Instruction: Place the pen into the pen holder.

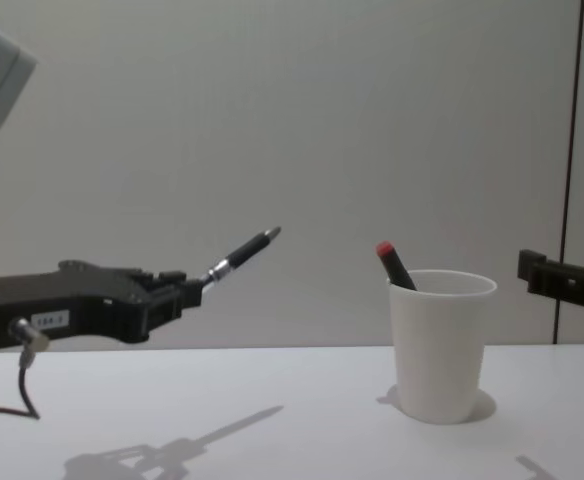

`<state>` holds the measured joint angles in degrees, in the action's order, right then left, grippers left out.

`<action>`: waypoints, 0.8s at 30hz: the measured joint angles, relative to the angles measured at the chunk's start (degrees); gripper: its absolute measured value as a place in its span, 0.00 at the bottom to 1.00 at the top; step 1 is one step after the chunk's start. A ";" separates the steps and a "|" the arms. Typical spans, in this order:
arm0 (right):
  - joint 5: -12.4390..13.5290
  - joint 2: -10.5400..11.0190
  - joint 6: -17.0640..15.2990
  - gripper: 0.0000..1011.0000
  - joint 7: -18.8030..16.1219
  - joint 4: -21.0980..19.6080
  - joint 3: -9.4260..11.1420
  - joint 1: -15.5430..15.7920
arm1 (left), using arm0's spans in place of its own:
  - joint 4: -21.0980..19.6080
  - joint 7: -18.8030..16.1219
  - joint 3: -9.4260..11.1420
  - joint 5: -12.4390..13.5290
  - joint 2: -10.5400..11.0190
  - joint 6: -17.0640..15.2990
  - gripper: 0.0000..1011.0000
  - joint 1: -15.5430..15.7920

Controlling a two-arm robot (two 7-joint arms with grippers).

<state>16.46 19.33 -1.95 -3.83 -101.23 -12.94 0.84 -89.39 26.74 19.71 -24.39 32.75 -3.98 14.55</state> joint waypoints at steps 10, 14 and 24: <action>0.00 0.00 0.00 0.99 0.00 0.00 0.00 0.00 | -0.39 0.67 0.61 -0.02 -1.06 3.62 0.16 0.23; 0.00 0.00 0.00 0.99 0.00 0.00 0.00 0.00 | -0.52 1.92 0.90 0.16 -1.41 4.50 0.16 0.39; 0.00 0.00 0.00 0.99 0.00 0.00 0.00 0.00 | -0.90 5.96 1.84 0.84 -2.50 5.99 0.16 1.02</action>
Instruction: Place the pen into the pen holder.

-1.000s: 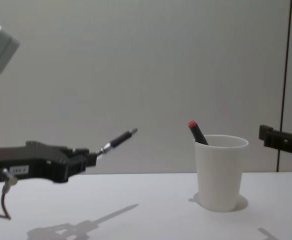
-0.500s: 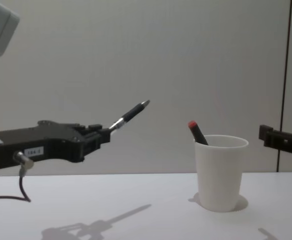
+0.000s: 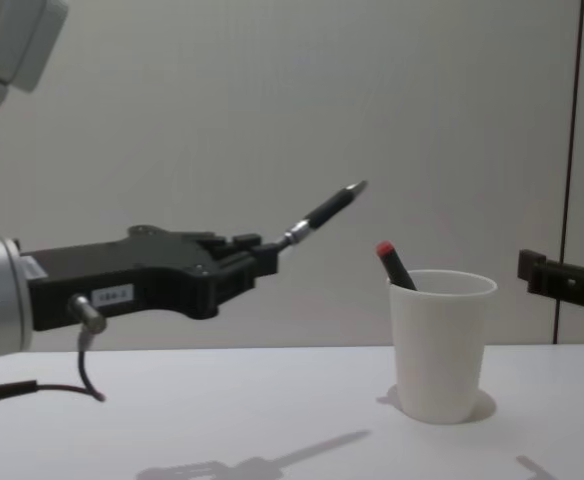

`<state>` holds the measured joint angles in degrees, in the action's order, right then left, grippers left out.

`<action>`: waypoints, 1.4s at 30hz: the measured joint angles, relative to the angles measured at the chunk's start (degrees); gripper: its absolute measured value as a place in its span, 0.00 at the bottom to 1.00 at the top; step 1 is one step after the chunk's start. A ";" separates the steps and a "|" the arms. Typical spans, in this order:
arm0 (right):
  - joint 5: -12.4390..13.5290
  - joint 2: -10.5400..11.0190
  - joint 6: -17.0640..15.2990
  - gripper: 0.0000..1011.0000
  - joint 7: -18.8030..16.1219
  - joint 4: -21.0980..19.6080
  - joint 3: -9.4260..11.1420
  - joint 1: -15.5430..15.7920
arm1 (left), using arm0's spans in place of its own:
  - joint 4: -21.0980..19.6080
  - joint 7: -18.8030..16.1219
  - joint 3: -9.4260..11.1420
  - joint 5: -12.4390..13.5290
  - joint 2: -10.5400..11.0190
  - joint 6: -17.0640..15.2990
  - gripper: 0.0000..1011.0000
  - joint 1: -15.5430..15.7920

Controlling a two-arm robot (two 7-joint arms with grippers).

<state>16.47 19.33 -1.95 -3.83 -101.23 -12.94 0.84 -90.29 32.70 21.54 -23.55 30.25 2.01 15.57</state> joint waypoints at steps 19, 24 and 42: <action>0.00 0.00 0.00 0.99 0.00 0.00 0.00 0.00 | -0.66 4.36 1.72 0.79 -2.36 0.81 0.16 1.38; 0.00 0.00 0.00 0.99 -0.02 0.00 0.00 0.00 | -0.71 4.72 1.89 0.85 -2.63 0.87 0.16 1.55; 7.54 1.43 2.37 0.99 -5.14 -1.75 0.93 2.57 | -0.81 5.37 2.16 0.99 -3.04 0.98 0.16 1.82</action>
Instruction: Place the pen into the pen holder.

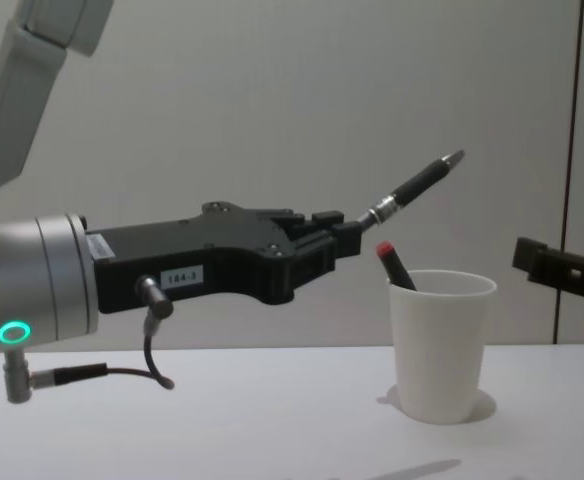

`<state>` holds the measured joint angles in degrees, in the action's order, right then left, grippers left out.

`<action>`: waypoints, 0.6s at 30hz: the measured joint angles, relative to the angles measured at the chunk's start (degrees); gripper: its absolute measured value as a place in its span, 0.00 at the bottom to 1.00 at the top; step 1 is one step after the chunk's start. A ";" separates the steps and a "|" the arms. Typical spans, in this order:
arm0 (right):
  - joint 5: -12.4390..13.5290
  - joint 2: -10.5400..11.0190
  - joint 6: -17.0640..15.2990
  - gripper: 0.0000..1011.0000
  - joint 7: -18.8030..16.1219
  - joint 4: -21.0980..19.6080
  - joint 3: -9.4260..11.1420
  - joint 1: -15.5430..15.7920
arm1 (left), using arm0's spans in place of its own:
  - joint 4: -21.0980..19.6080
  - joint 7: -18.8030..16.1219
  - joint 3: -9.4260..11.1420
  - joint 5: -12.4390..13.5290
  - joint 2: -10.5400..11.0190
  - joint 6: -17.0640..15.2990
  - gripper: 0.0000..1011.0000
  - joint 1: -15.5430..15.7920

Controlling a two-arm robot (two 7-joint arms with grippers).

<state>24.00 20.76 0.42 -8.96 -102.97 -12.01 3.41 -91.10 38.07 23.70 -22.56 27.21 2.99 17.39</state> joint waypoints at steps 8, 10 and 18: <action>6.31 0.85 1.26 0.99 -3.19 -1.81 0.30 2.57 | 0.00 0.08 0.04 0.00 -0.04 0.00 0.16 0.04; 8.09 1.01 1.46 0.99 -4.25 -2.42 0.30 3.32 | 0.00 0.10 0.05 0.00 -0.05 0.00 0.16 0.05; 14.98 0.74 1.28 0.99 -7.59 -4.34 -0.19 5.30 | 0.00 0.15 0.08 -0.01 -0.09 0.00 0.16 0.07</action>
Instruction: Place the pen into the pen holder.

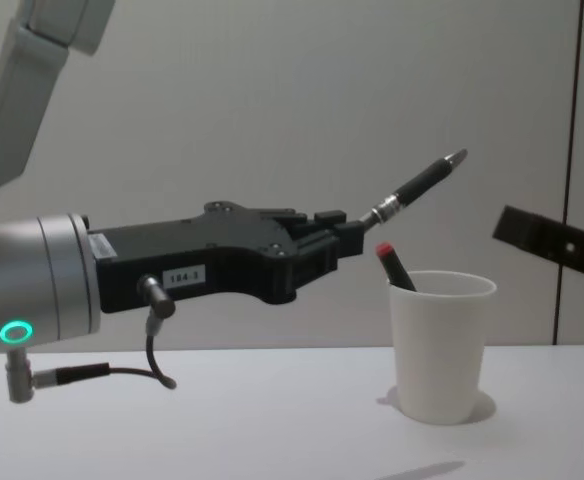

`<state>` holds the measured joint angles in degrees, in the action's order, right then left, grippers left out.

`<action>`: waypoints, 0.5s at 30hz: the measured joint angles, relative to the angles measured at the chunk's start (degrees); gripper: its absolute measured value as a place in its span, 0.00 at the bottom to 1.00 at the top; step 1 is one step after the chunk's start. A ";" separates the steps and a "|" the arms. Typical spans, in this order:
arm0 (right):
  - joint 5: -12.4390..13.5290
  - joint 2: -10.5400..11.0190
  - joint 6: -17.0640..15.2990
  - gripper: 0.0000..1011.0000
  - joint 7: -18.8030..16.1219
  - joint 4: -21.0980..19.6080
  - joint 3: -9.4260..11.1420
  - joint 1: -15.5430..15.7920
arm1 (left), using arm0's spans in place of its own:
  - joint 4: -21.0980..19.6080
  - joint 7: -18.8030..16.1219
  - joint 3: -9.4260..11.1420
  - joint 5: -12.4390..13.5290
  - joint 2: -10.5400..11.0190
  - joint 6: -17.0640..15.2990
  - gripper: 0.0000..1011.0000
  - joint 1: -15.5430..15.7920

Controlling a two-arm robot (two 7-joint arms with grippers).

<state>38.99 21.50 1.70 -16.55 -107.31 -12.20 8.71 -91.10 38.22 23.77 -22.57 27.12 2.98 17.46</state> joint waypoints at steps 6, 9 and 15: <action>3.79 -1.07 -0.77 0.99 -1.26 -0.88 -0.77 0.60 | 0.00 0.02 0.00 0.00 -0.01 0.00 0.16 0.00; 6.32 -2.19 -1.42 0.99 -1.62 -1.33 -1.48 0.78 | 0.00 0.02 0.00 0.00 -0.02 0.00 0.16 0.00; 9.38 -3.88 -2.04 0.99 -1.36 -1.69 -2.36 0.79 | 0.00 0.02 0.00 0.00 -0.01 0.00 0.16 0.00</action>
<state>48.37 17.62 -0.34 -17.91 -109.00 -14.56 9.50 -91.10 38.23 23.77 -22.57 27.10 2.98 17.46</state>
